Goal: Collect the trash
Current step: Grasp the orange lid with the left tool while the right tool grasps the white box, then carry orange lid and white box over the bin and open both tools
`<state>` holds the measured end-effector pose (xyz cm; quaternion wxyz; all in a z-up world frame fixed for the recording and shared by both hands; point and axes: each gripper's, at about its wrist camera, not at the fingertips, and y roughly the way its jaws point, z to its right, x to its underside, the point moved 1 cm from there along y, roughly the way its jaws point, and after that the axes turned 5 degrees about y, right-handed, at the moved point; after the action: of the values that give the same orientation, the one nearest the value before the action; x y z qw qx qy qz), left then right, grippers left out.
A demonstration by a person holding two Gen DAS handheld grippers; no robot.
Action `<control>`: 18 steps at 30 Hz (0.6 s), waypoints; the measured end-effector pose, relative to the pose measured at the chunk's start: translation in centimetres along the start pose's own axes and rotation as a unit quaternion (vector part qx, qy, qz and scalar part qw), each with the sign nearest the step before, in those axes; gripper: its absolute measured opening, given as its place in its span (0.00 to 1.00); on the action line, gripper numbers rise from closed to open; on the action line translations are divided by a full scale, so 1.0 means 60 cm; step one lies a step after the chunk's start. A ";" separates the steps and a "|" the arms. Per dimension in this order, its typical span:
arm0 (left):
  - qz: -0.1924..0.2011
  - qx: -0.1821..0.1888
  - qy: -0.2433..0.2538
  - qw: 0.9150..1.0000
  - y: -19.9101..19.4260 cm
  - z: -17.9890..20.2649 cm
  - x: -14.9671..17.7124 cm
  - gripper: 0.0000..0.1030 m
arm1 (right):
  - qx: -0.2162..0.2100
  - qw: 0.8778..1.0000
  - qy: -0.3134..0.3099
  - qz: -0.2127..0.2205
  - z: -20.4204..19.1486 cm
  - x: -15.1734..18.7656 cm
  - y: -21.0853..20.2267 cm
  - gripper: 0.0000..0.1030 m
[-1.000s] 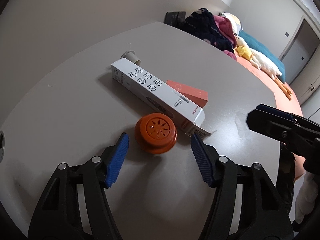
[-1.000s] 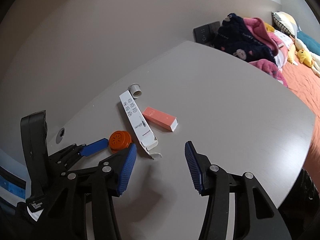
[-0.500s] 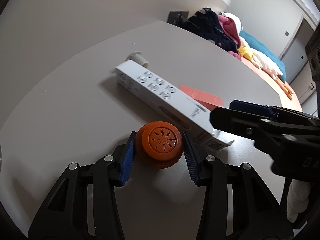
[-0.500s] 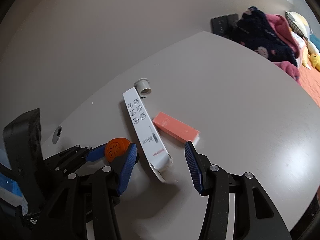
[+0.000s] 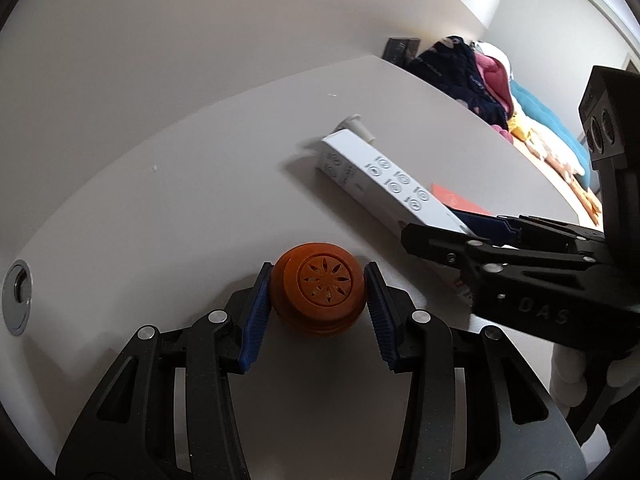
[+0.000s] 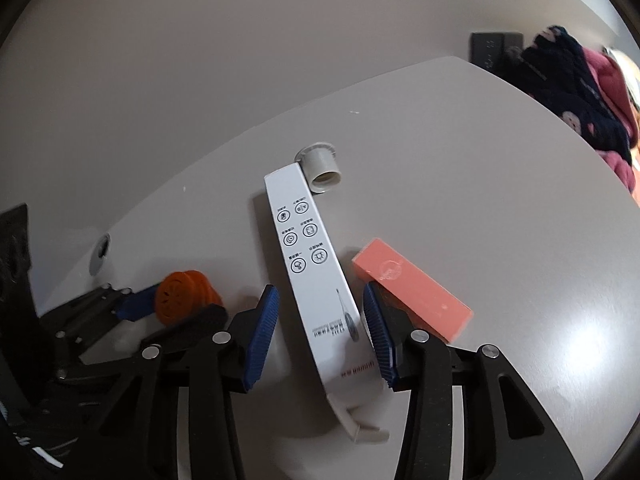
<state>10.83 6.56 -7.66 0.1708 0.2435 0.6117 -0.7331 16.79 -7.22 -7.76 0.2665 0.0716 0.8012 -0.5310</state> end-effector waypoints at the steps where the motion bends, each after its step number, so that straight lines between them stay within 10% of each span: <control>1: -0.001 -0.002 -0.003 1.000 0.000 -0.004 0.001 0.43 | 0.004 1.000 -0.008 -0.002 -0.006 0.000 0.006 0.41; 18: 0.015 0.002 -0.010 1.000 -0.032 0.006 0.000 0.43 | -0.031 0.999 -0.006 0.030 -0.006 0.002 -0.061 0.29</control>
<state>9.69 6.55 -6.05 0.1879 0.2453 0.6050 -0.7339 15.09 -8.51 -4.75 0.2892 0.0844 0.8130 -0.4983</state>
